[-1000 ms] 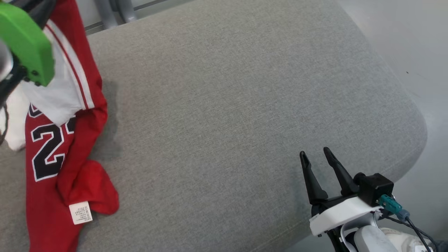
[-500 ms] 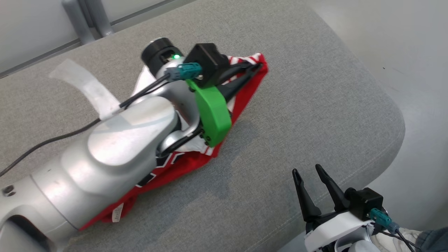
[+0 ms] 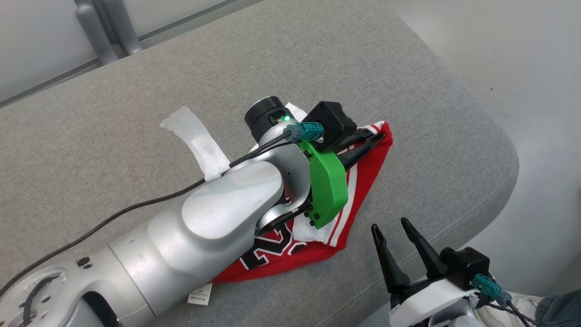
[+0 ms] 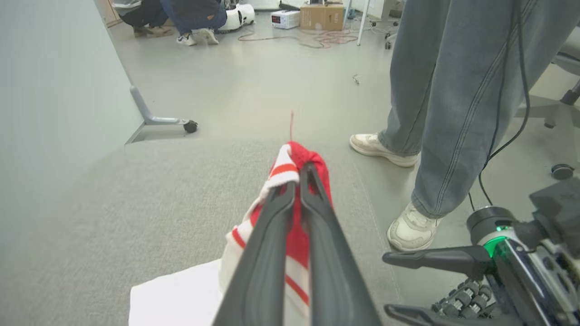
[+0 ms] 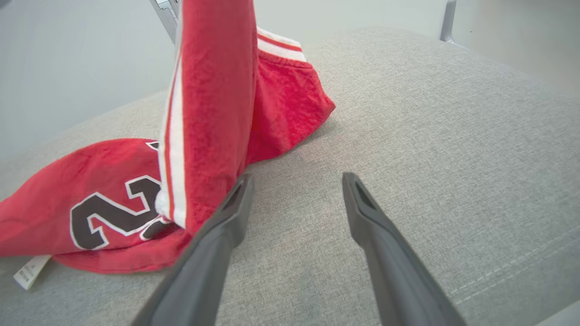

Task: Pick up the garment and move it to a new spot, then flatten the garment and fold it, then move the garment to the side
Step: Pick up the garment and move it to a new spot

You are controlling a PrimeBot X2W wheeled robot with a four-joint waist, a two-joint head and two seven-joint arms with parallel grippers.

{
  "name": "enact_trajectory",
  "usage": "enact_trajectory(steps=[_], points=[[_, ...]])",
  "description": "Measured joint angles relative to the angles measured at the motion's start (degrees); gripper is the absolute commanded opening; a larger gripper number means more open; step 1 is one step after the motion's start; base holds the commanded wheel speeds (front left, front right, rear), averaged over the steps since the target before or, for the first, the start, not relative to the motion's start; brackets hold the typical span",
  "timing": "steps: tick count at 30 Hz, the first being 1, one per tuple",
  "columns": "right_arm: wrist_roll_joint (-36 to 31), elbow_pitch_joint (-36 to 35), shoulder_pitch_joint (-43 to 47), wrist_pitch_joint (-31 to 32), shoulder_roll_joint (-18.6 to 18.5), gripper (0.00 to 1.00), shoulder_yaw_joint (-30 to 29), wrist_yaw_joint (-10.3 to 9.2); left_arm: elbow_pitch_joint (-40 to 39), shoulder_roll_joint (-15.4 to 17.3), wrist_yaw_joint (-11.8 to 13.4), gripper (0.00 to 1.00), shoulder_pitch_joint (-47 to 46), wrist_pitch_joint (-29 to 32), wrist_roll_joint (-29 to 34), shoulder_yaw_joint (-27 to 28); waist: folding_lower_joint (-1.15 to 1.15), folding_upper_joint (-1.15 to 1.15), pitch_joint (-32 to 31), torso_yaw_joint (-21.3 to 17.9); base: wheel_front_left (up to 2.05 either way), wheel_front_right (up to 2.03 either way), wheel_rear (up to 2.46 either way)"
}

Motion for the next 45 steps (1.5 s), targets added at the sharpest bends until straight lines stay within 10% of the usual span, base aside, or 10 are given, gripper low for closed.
enact_trajectory(steps=[1, 2, 14, 20, 30, 38, 45], points=[[0.10, -0.01, 0.02, 0.01, 0.01, 1.00, 0.03, 0.00, 1.74, -0.44, 0.00, 0.35, 0.51, -0.24, 0.23, -0.04, 0.00, 0.00, 0.24, -0.08, 0.00, 0.00, 0.00], [0.16, -0.01, 0.04, 0.01, 0.01, 1.00, 0.08, 0.00, 3.82, -1.01, 0.00, 1.00, 0.98, -0.54, 0.37, 0.01, 0.00, 0.00, 0.50, -0.13, 0.00, 0.00, 0.00], [0.42, 0.11, -0.74, 0.00, 0.01, 1.00, -1.97, 0.00, 13.65, -6.71, 0.00, 1.00, 5.90, 5.17, 0.63, -0.08, 0.00, 0.00, 1.58, 1.15, 0.00, 0.00, 0.00], [0.13, -0.54, -0.86, 0.00, 0.03, 1.00, -3.63, 0.00, 9.45, -6.27, 5.66, 1.00, 6.14, 2.23, 0.64, 2.25, 0.00, 0.00, 1.56, 3.59, 0.00, 0.00, 0.00], [-1.21, -1.30, 0.75, 0.00, 0.02, 1.00, -6.01, 0.00, -9.43, 10.78, 18.44, 1.00, 15.01, 2.56, 0.88, 5.02, 0.00, 0.00, 0.73, 8.38, 0.00, 0.00, 0.00], [-2.50, -1.76, 1.43, 0.01, 0.03, 1.00, -7.09, 0.00, -31.33, 27.17, 33.35, 1.00, 26.80, 1.15, -1.43, 11.27, 0.00, 0.00, 0.17, 12.94, 0.00, 0.00, 0.00], [-2.99, -1.81, 1.24, 0.00, 0.04, 1.00, -7.06, 0.00, -38.38, 36.34, 39.71, 1.00, 35.95, 0.62, -7.11, 15.45, 0.00, 0.00, 0.27, 15.74, 0.00, 0.00, 0.00]])
